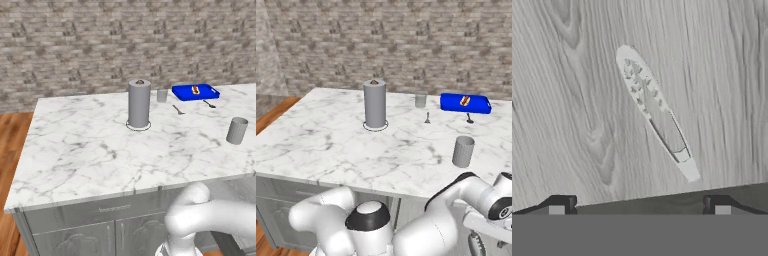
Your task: Take the tongs from the drawer on the right and place them on the dining counter next to the tray containing the hot dog.
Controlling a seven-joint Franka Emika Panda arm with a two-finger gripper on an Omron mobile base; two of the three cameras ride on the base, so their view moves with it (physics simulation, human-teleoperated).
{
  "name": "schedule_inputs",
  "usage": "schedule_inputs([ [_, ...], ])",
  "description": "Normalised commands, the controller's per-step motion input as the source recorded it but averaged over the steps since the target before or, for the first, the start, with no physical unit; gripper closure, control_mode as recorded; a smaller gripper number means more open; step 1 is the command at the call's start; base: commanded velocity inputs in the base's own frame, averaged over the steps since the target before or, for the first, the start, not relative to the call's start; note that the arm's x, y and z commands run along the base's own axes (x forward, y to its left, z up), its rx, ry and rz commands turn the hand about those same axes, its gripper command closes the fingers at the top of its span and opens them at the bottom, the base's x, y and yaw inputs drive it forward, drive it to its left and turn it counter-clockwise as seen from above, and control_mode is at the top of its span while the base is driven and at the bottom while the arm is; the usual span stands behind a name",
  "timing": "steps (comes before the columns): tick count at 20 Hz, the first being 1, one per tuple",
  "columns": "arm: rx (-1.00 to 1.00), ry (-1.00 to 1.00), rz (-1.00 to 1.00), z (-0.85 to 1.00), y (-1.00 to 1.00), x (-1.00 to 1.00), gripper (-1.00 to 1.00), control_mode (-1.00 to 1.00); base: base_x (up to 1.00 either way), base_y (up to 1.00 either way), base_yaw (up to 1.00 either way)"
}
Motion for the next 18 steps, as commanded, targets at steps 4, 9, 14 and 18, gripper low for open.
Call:
schedule_inputs([
  [4,0.00,0.00,-0.13,-0.23,-0.21,0.03,-1.00,-1.00,0.00,0.00,0.00],
  [9,0.00,-0.08,-0.05,-0.37,-0.23,0.07,-1.00,-1.00,0.00,0.00,0.00],
  [14,-0.05,-0.10,0.00,-0.43,-0.09,0.13,-1.00,-1.00,0.00,0.00,0.00],
  [18,-0.12,-0.01,0.03,-0.50,0.00,0.08,-1.00,-1.00,0.00,0.00,0.00],
])
